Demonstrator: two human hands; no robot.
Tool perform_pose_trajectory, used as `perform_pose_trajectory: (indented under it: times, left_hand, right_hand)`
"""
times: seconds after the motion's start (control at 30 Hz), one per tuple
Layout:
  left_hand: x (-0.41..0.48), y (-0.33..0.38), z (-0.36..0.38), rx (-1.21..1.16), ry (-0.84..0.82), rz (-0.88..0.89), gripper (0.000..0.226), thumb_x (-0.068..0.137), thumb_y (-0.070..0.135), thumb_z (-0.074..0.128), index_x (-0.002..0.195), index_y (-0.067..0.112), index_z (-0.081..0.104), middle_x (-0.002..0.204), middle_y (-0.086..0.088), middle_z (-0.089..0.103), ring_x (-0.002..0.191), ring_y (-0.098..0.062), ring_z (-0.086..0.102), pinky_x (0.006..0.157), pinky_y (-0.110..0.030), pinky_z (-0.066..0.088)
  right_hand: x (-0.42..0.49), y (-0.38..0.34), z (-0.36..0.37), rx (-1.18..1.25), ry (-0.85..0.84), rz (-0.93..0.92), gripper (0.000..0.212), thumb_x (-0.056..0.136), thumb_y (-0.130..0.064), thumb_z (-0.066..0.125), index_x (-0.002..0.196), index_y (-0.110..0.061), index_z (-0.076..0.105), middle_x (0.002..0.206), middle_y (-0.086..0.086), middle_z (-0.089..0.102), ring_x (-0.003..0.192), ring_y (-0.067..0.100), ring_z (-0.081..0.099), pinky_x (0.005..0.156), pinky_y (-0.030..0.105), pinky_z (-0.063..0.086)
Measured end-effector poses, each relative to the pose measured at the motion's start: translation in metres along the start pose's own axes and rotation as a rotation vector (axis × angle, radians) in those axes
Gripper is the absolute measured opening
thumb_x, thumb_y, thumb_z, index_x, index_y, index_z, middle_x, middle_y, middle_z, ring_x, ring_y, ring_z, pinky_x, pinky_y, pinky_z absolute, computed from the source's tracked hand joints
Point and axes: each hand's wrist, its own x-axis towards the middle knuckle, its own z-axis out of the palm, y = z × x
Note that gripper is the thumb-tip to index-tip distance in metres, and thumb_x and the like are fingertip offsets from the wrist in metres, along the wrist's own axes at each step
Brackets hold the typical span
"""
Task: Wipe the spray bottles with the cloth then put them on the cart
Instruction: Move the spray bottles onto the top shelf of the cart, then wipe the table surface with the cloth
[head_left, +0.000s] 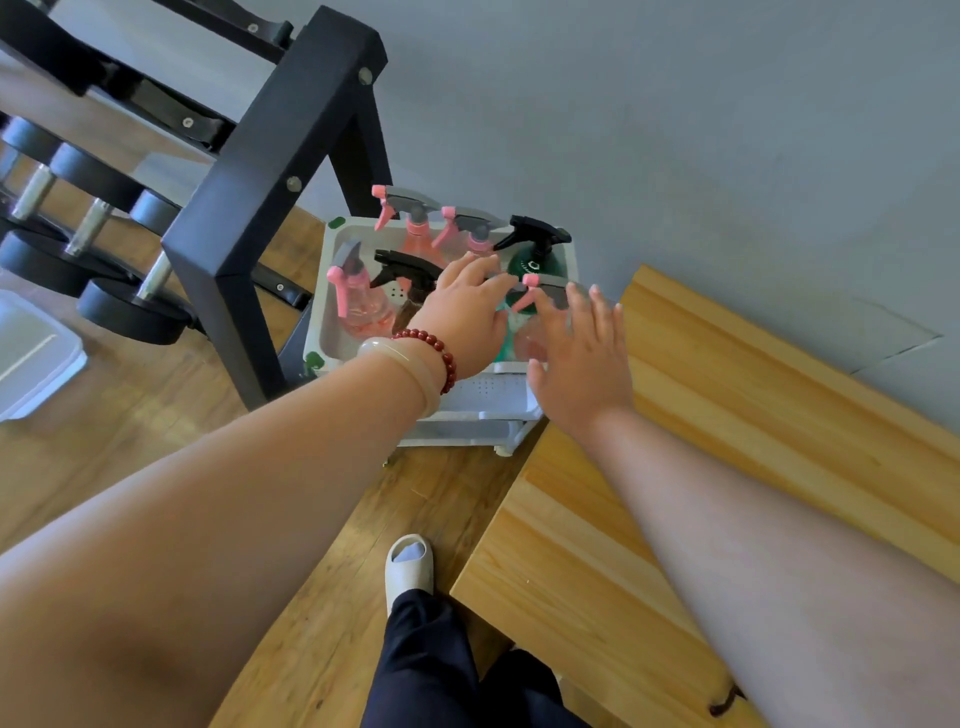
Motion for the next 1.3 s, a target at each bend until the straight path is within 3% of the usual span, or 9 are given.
perform_pose_trajectory:
  times: [0.13, 0.57, 0.93, 1.17, 1.3]
  left_hand:
    - [-0.003, 0.031, 0.022, -0.022, -0.040, 0.010, 0.048, 0.103, 0.017, 0.039, 0.151, 0.017, 0.035, 0.162, -0.007, 0.021, 0.151, -0.032, 0.006, 0.123, -0.046, 0.013]
    - [-0.025, 0.128, 0.107, -0.053, -0.160, 0.010, 0.049, 0.105, 0.021, 0.038, 0.153, 0.019, 0.031, 0.164, -0.005, 0.017, 0.152, -0.026, 0.004, 0.122, -0.041, 0.010]
    - [-0.022, 0.131, 0.143, -0.086, -0.300, 0.005, 0.048, 0.106, 0.023, 0.039, 0.153, 0.021, 0.031, 0.164, -0.003, 0.017, 0.152, -0.024, 0.007, 0.121, -0.041, 0.015]
    - [-0.021, 0.124, 0.169, -0.045, -0.454, 0.060, 0.048, 0.105, 0.023, 0.038, 0.153, 0.019, 0.032, 0.163, -0.004, 0.018, 0.151, -0.025, 0.008, 0.121, -0.045, 0.020]
    - [-0.025, 0.128, 0.182, 0.006, -0.515, 0.109, 0.049, 0.106, 0.024, 0.037, 0.154, 0.019, 0.030, 0.164, -0.003, 0.015, 0.152, -0.025, 0.003, 0.120, -0.045, 0.019]
  right_hand:
    - [-0.029, 0.034, 0.001, -0.029, -0.057, 0.062, 0.072, 0.099, -0.032, 0.043, 0.157, -0.025, 0.001, 0.164, 0.014, 0.001, 0.150, 0.035, -0.007, 0.119, 0.046, -0.011]
    - [-0.111, 0.117, 0.020, 0.000, -0.136, 0.191, 0.073, 0.098, -0.037, 0.045, 0.157, -0.027, 0.004, 0.164, 0.010, 0.000, 0.150, 0.032, -0.008, 0.120, 0.044, -0.010]
    - [-0.135, 0.135, 0.045, 0.042, -0.243, 0.351, 0.074, 0.098, -0.037, 0.045, 0.156, -0.030, 0.000, 0.164, 0.008, -0.001, 0.151, 0.029, -0.009, 0.121, 0.044, -0.007]
    - [-0.170, 0.143, 0.059, 0.025, -0.469, 0.529, 0.071, 0.102, -0.042, 0.036, 0.155, -0.030, -0.010, 0.164, 0.005, -0.012, 0.150, 0.029, -0.015, 0.122, 0.047, -0.006]
    - [-0.187, 0.144, 0.068, 0.058, -0.510, 0.575, 0.069, 0.102, -0.042, 0.035, 0.155, -0.032, -0.009, 0.164, 0.004, -0.015, 0.150, 0.029, -0.016, 0.121, 0.047, -0.007]
